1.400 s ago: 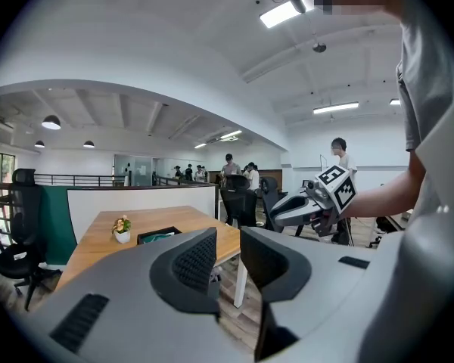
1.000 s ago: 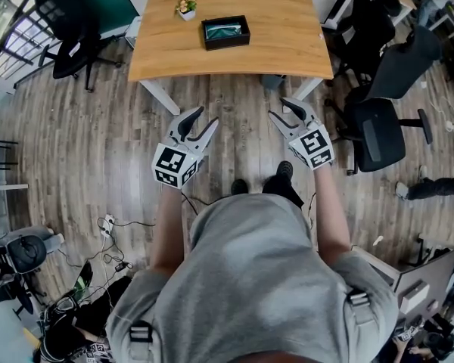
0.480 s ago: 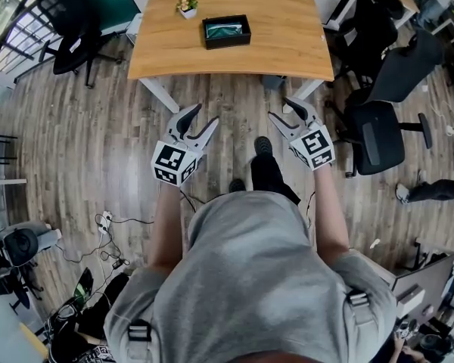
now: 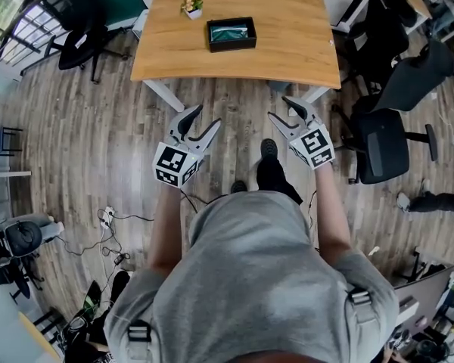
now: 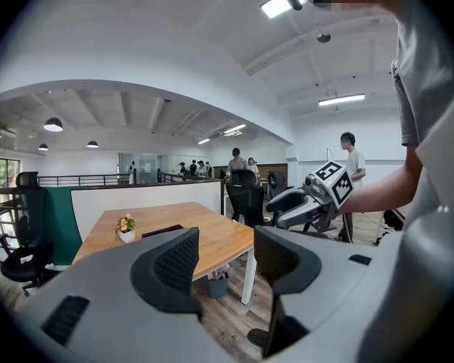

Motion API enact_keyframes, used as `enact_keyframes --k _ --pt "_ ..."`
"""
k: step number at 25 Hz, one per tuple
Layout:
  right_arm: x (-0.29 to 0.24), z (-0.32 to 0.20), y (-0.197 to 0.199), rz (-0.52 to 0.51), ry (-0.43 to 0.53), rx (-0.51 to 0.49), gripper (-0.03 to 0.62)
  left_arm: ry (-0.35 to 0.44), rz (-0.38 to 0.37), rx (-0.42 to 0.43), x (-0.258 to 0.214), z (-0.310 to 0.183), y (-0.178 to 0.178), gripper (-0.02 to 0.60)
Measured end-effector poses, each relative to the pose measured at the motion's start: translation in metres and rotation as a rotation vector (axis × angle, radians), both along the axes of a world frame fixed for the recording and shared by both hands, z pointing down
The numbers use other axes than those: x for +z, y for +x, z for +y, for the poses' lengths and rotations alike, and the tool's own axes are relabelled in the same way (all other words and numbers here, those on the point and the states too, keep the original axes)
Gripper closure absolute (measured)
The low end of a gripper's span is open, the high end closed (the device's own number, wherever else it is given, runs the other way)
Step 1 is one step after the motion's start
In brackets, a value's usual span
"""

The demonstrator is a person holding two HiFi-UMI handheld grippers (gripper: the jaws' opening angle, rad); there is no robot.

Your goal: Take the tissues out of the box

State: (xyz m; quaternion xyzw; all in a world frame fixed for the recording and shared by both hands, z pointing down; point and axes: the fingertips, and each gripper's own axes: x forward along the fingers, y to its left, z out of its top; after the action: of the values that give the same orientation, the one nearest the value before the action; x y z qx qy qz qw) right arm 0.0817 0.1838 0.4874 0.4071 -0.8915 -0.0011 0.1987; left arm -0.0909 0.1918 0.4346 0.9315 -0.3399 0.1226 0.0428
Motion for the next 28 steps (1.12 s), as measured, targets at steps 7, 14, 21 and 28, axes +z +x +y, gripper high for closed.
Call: enact_keyframes --k 7,14,21,28 --pt "-0.002 -0.043 0.015 0.005 -0.007 -0.036 0.358 -0.002 -0.011 -0.026 -0.004 -0.037 0.016 0.353" --pt "0.01 -0.091 0.028 -0.016 -0.03 -0.07 0.359 -0.026 -0.013 -0.068 0.005 -0.08 0.037 0.353" --pt "0.018 -0.134 0.04 -0.035 -0.067 -0.137 0.362 -0.045 -0.021 -0.102 0.006 -0.121 0.063 0.353" --pt "0.028 -0.182 0.051 -0.043 -0.098 -0.202 0.362 -0.067 -0.021 -0.159 0.012 -0.163 0.077 0.353"
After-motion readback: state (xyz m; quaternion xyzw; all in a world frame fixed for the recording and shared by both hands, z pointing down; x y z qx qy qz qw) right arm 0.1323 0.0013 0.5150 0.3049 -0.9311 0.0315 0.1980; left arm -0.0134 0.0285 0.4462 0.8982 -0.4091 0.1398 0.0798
